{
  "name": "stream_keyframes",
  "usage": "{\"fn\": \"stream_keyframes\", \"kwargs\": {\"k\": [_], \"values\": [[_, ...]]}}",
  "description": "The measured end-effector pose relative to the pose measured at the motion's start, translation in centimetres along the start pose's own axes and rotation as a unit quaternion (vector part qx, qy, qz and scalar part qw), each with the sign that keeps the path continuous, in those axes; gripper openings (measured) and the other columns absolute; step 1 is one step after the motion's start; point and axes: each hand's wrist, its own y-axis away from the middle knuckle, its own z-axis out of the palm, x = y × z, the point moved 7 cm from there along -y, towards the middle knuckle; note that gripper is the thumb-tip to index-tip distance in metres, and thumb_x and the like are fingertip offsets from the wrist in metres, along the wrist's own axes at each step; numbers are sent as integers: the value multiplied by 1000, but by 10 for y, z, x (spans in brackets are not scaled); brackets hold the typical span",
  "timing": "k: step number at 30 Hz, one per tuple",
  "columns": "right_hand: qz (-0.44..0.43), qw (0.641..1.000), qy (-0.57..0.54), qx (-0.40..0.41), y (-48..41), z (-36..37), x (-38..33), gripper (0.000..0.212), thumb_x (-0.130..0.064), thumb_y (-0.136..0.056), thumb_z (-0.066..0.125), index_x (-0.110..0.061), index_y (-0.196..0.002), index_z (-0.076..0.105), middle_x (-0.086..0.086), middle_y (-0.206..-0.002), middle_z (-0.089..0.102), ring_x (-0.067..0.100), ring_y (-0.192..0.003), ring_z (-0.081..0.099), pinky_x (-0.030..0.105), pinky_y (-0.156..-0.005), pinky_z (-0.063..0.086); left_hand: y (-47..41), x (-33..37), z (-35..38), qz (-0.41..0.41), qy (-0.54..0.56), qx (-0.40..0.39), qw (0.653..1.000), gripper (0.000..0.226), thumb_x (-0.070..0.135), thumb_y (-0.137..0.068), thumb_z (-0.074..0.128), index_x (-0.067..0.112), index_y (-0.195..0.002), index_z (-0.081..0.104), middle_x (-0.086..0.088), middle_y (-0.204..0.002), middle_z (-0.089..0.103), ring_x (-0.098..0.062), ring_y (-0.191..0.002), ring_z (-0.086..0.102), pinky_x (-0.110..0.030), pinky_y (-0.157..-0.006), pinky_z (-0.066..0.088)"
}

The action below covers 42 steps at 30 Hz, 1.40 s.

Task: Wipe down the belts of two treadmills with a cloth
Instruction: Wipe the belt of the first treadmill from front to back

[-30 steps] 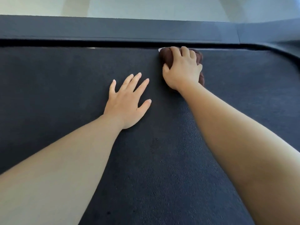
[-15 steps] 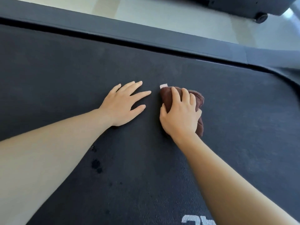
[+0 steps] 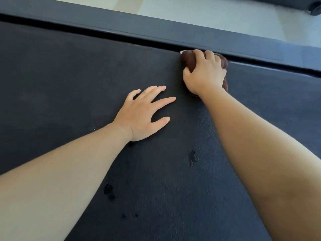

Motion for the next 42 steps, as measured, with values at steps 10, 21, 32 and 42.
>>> {"fn": "stream_keyframes", "kwargs": {"k": [10,21,32,42], "values": [[35,999,2,17,136,-11,1,55,-42,-90,49,-32,-143,38,2,-146,39,28,-135,32,52,-101,35,3,0,1,8,27,15,999,47,45,-96,36,39,-142,33,6,-157,19,-12,-145,10,-40,-116,5],[5,999,33,6,326,-2,-77,59,-43,-89,50,-28,-144,35,-1,-149,33,25,-135,28,52,-94,36,157,-2,-14,116,-3,-81,990,56,44,-97,33,34,-149,14,2,-159,8,-18,-146,4,-43,-117,5],[57,998,37,7,285,-2,-71,57,-41,-89,49,-29,-143,37,1,-147,37,28,-136,29,52,-97,35,198,-28,-15,114,7,-23,993,52,39,-96,40,24,-145,33,4,-156,23,-17,-144,17,-40,-116,10],[10,999,35,-7,403,-3,-93,61,-45,-86,50,-29,-144,37,0,-152,32,26,-137,29,51,-92,39,195,-26,-18,118,13,5,993,60,44,-86,32,21,-140,43,-1,-151,35,-23,-140,28,-46,-112,19]]}}
